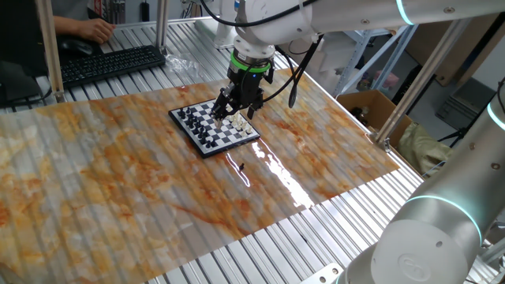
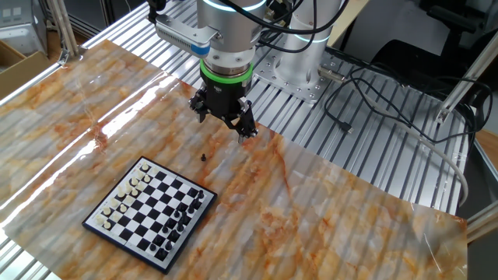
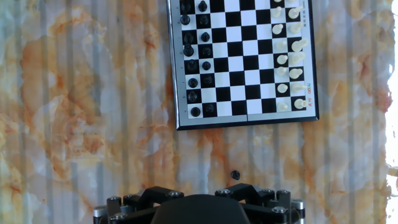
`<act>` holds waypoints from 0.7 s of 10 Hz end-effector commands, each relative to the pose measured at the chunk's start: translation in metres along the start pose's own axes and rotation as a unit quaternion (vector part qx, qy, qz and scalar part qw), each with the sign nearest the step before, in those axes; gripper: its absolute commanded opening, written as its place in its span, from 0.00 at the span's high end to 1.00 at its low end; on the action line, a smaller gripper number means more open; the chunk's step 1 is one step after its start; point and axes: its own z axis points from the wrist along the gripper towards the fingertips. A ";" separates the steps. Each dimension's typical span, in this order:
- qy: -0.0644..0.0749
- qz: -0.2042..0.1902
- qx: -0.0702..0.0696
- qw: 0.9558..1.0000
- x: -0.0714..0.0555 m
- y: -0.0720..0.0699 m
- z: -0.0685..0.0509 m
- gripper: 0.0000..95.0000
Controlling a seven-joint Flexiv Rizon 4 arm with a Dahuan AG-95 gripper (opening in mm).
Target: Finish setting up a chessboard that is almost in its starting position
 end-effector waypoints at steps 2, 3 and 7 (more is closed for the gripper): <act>0.015 0.057 0.014 0.998 0.001 0.001 0.001 1.00; 0.015 0.057 0.014 0.998 0.001 0.001 0.001 1.00; 0.015 0.056 0.014 0.998 0.001 0.002 0.003 1.00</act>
